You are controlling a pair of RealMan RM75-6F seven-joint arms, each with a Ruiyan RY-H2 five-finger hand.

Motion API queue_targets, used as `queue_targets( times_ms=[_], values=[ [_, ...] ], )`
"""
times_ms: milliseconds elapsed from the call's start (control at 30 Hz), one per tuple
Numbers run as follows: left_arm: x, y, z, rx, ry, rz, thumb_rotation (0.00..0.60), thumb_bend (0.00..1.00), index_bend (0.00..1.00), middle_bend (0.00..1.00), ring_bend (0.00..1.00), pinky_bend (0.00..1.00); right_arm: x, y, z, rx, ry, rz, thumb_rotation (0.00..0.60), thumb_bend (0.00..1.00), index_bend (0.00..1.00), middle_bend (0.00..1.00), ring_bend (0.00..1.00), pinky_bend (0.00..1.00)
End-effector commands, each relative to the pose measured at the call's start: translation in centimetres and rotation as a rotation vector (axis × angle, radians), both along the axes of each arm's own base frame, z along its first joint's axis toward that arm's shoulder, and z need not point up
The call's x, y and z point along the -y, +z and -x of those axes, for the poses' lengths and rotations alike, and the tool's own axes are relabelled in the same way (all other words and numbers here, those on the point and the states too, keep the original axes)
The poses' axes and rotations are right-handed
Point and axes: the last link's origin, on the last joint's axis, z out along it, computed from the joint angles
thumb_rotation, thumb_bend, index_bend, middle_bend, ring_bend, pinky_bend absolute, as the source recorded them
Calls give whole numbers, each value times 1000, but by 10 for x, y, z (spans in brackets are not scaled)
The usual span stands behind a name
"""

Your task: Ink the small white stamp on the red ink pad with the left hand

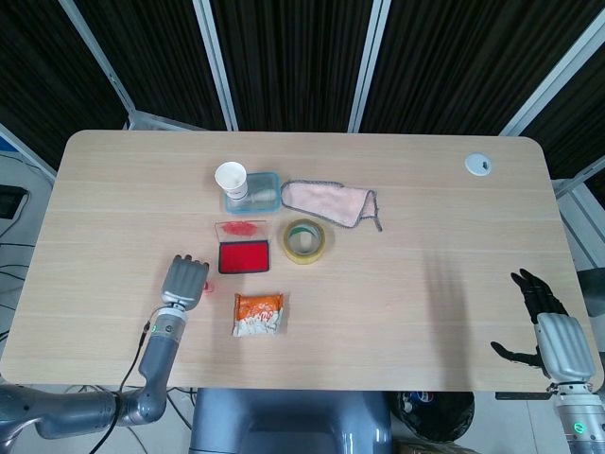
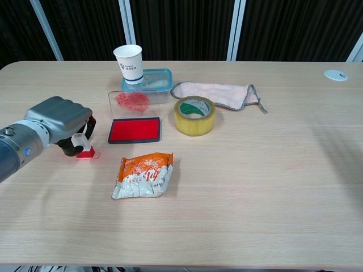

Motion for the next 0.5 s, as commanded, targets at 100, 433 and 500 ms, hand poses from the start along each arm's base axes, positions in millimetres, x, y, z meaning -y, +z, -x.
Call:
queue_targets(
  times_ms=[100,433,500],
  values=[
    [0,0,1,-7,5,-1,600,293,421,417,303,408,0,0,0,1,0,0,600,207,0,0,0,185],
    [1,7,3,-11,26,-16,600,201,237,200,171,276,0,0,0,-1,1,0,600,207,0,0,0,185],
    [1,12,2,6,29,-25,600,190,216,171,154,257,0,0,0,-2,2,0,600,207,0,0,0,185]
  ],
)
